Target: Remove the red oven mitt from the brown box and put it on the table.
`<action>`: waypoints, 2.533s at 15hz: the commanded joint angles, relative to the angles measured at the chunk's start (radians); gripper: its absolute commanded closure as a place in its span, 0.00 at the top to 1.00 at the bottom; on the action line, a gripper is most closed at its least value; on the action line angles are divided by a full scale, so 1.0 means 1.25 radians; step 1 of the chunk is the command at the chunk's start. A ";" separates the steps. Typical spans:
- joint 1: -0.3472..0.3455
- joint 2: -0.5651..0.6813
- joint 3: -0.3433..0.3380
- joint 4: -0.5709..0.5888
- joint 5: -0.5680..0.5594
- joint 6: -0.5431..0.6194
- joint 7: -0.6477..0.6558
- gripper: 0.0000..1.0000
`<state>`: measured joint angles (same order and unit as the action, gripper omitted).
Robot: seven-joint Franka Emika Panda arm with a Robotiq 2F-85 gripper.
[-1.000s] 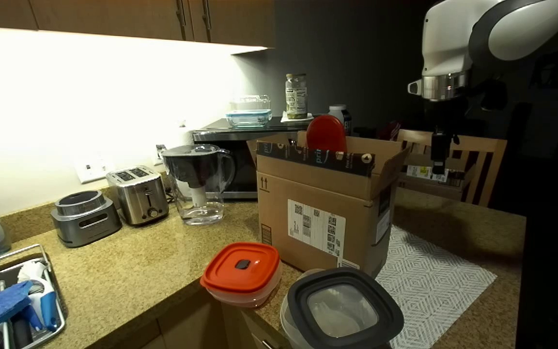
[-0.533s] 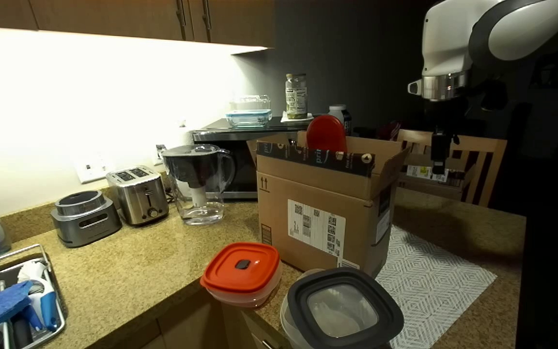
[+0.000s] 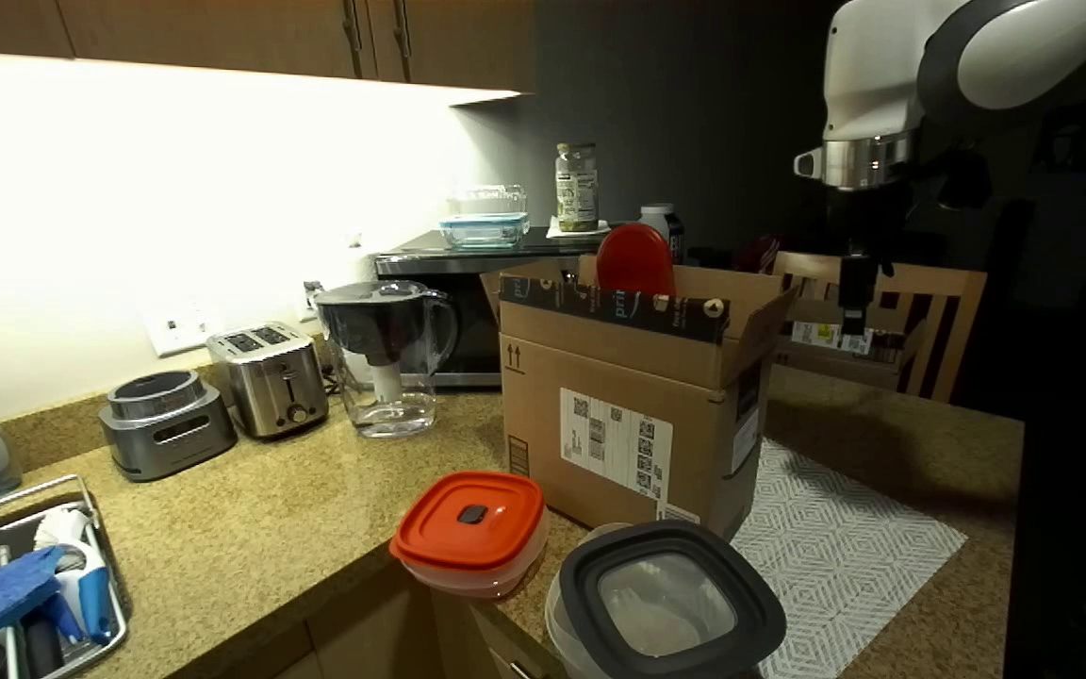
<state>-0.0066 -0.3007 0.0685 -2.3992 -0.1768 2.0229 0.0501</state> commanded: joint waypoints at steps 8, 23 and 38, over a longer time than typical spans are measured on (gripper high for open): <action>0.068 -0.134 0.008 0.126 0.096 -0.148 0.002 1.00; 0.071 0.122 0.075 0.548 0.110 -0.215 0.186 1.00; 0.088 0.309 0.062 0.677 -0.015 -0.138 0.246 1.00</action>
<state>0.0848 0.0229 0.1613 -1.5981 -0.1664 1.8273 0.3317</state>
